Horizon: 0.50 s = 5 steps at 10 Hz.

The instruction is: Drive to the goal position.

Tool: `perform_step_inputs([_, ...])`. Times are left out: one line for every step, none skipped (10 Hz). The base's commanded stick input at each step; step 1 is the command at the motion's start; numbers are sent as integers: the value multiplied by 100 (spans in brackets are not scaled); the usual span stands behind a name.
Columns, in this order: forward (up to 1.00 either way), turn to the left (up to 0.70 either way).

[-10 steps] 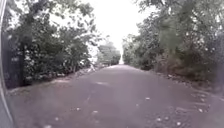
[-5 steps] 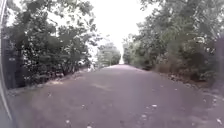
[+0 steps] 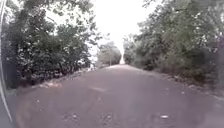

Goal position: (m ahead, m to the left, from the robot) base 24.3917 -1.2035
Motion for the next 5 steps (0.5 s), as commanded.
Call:
perform_step_inputs([70, 0])
perform_step_inputs([70, 0])
perform_step_inputs([70, 0])
perform_step_inputs([70, -1])
perform_step_inputs([70, -21])
